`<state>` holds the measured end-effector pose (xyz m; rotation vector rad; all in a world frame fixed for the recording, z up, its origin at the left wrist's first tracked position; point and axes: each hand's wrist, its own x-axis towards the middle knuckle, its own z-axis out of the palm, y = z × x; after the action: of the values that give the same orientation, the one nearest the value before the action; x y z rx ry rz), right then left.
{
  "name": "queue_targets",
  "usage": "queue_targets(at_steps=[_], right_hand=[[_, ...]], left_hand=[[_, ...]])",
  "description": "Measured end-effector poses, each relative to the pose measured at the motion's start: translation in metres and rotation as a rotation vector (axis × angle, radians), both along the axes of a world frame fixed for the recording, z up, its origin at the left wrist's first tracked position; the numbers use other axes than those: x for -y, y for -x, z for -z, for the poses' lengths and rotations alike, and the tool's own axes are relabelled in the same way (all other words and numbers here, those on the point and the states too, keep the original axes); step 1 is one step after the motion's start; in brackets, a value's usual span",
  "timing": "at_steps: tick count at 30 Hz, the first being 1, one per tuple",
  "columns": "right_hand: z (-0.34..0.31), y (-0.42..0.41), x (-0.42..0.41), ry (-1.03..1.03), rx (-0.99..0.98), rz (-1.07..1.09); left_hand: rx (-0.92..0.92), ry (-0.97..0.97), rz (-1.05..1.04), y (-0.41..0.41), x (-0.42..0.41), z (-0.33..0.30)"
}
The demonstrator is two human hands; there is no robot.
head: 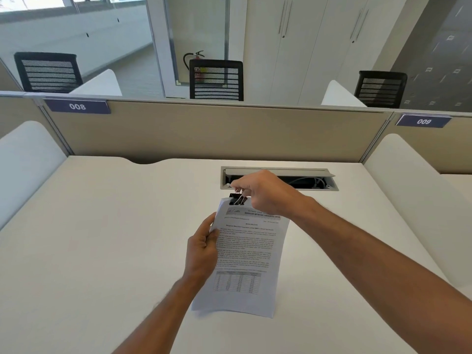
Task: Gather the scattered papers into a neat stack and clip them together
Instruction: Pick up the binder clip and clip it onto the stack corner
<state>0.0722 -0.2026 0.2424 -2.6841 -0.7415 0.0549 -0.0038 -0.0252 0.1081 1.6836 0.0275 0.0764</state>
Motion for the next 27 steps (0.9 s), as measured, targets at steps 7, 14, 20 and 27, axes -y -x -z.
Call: queue_targets(at_steps=[7,14,20,27], right_hand=[[-0.010,0.003,-0.008,-0.008,-0.017,-0.013],[-0.013,0.002,-0.011,0.024,-0.161,-0.024],[-0.002,0.003,0.009,-0.091,-0.239,0.052],[0.054,0.014,0.073,-0.805,-0.413,0.472]], left_hand=[[0.019,0.000,0.002,0.001,0.000,-0.005],[0.033,0.020,0.003,0.002,-0.002,-0.010],[0.015,0.092,-0.009,0.002,-0.006,-0.012],[-0.096,0.281,-0.018,-0.004,-0.018,-0.013]])
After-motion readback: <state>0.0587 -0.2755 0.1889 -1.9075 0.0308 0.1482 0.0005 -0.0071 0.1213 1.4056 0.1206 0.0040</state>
